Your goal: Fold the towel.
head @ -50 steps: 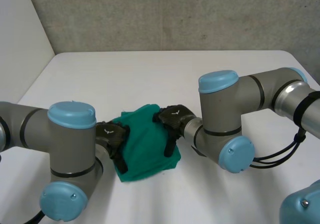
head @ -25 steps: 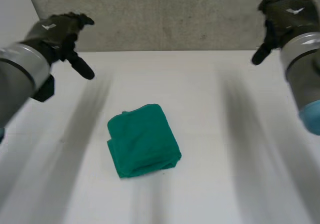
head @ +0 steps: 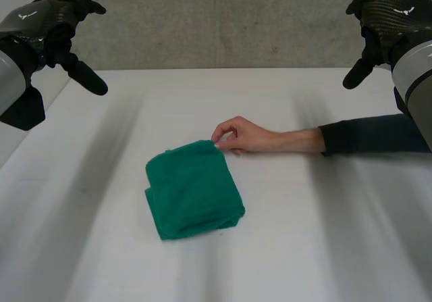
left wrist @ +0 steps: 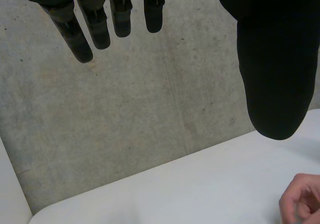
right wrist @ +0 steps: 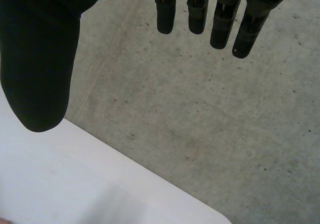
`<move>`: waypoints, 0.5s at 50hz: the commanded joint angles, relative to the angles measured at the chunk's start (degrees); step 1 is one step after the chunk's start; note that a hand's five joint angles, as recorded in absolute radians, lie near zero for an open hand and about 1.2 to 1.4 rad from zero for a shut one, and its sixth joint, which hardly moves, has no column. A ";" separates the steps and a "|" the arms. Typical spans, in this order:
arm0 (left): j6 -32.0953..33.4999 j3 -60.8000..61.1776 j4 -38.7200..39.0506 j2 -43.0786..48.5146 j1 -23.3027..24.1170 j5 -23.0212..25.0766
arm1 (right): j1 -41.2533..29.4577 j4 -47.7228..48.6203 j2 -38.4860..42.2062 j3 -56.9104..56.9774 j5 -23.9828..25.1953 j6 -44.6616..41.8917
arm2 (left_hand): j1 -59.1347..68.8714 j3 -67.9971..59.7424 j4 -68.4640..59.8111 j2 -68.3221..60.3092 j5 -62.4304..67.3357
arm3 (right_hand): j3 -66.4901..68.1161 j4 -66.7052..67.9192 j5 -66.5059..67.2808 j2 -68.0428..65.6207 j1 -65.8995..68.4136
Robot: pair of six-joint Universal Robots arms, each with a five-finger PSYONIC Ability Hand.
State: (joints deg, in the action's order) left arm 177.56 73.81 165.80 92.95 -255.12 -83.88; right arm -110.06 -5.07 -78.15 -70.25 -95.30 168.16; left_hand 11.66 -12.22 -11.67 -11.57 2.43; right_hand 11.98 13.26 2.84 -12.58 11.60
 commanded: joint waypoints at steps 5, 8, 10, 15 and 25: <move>0.06 0.63 0.14 -0.31 0.42 0.03 | -0.24 0.06 -0.16 -0.32 0.11 -0.03 | -1.66 2.22 1.67 1.57 -2.43 | -1.98 -3.26 -2.84 2.58 -1.60; -0.02 0.72 0.23 -0.31 0.50 0.03 | -0.24 0.06 -0.16 -0.24 0.11 0.06 | -1.66 2.22 1.67 1.57 -2.43 | -1.98 -3.26 -2.84 2.58 -1.60; 0.06 0.80 0.23 -0.31 0.50 0.03 | -0.24 0.06 -0.16 -0.32 0.11 -0.03 | -1.66 2.22 1.67 1.57 -2.43 | -1.98 -3.26 -2.84 2.58 -1.60; -0.03 1.15 0.84 -0.31 0.59 0.03 | -0.24 0.06 -0.16 -0.41 0.11 -0.03 | -1.66 2.22 1.67 1.57 -2.43 | -1.98 -3.26 -2.84 2.58 -1.60; 0.06 2.47 3.92 -0.58 0.86 0.03 | -0.15 0.06 -0.51 -0.76 1.69 0.06 | -1.66 2.22 1.67 1.57 -2.43 | -1.98 -3.26 -2.84 2.58 -1.60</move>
State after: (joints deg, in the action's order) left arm 177.59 75.73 168.23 92.52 -254.47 -83.85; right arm -110.31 -5.01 -78.40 -70.71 -94.85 168.21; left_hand 11.66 -12.22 -11.67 -11.57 2.43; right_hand 11.98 13.26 2.84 -12.58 11.60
